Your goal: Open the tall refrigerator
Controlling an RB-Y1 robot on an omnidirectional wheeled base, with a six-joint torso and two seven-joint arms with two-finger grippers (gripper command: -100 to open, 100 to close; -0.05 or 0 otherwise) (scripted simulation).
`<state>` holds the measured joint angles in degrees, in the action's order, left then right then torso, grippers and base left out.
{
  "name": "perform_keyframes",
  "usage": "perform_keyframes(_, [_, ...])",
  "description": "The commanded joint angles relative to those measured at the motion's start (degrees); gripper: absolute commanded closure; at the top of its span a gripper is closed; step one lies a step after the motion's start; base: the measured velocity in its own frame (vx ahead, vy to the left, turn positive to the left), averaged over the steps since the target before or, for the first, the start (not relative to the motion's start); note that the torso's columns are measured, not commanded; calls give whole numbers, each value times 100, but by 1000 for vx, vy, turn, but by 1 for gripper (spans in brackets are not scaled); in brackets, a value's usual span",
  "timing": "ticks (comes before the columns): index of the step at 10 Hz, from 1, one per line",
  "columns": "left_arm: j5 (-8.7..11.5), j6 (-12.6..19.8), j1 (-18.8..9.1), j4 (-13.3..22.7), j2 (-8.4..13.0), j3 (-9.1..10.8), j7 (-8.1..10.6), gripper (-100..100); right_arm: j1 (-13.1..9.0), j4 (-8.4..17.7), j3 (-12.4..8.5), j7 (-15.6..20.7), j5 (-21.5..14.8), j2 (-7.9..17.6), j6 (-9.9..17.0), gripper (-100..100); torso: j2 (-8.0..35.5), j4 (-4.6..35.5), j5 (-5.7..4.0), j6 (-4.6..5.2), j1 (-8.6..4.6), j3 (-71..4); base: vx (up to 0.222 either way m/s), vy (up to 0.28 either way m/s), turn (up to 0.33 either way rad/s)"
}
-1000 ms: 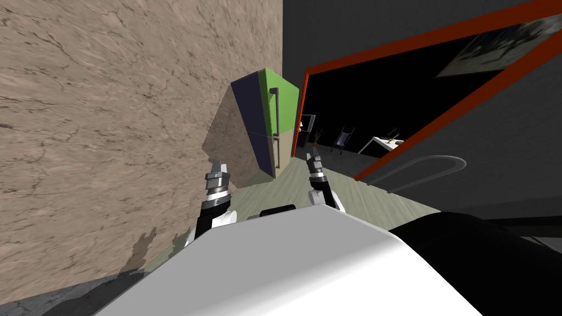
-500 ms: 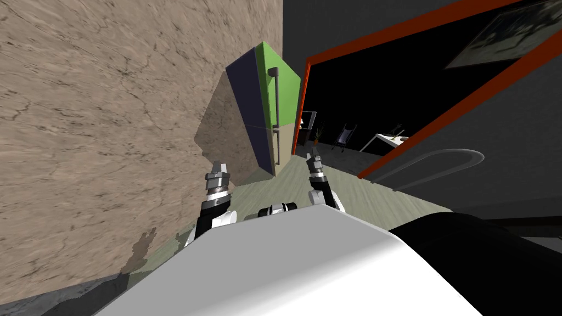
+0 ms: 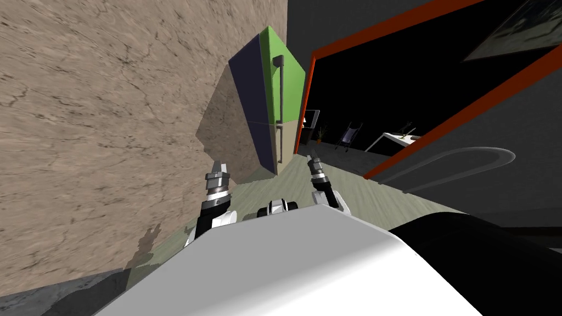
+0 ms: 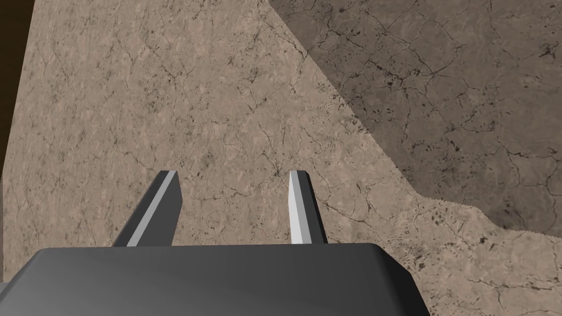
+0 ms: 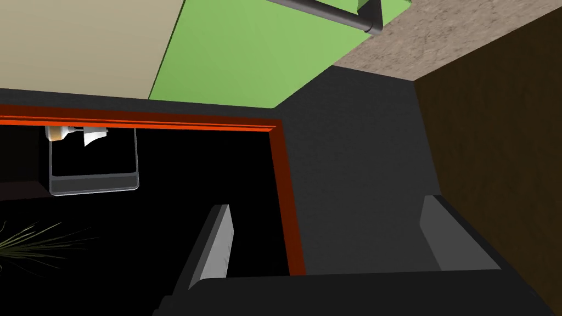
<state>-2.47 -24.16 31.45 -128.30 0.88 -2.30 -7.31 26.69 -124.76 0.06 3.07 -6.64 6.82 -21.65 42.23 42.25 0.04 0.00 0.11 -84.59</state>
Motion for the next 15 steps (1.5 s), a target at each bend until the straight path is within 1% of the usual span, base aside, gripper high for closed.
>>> perform_keyframes(1, [0,0,0,0,0,0,0,0,20,243,-237,6,-272,463,57,-100,2,2,-3,0,-7,0,67,134,108])
perform_keyframes(3, [0,0,0,0,0,0,0,0,50,475,-472,5,-535,801,91,-100,2,2,0,0,2,-1,61,167,113])
perform_keyframes(4, [0,0,0,0,-1,-1,0,0,50,475,-472,5,-535,874,91,-100,4,3,-1,0,0,1,46,127,41])
perform_keyframes(6, [0,0,0,0,0,0,0,0,83,736,-741,1,-834,1260,124,-100,16,6,-8,0,-25,8,38,141,129])
perform_keyframes(7, [0,0,0,0,0,-1,0,0,83,736,-741,1,-834,1318,124,-100,6,4,-2,-1,-1,3,41,136,42])
perform_keyframes(9, [0,0,0,0,0,0,0,0,119,1013,-1034,-2,-1158,1733,156,-100,8,4,-5,0,-18,3,45,134,122])
perform_keyframes(10, [0,0,0,0,0,0,0,0,119,1013,-1034,-2,-1158,1777,156,-100,-2,2,-3,-1,-5,-2,64,145,51])
perform_keyframes(13, [0,0,0,0,0,0,0,0,173,1451,-1489,8,-1664,2398,212,-100,-2,1,-2,-1,-6,-3,82,177,137])
perform_keyframes(14, [0,0,0,0,-1,-1,0,0,173,1451,-1489,8,-1671,2469,212,-100,5,3,-1,0,3,1,59,152,52])
perform_keyframes(15, [0,0,1,0,0,0,0,0,191,1601,-1638,19,-1846,2673,235,-100,14,6,-4,2,-18,7,55,128,94])
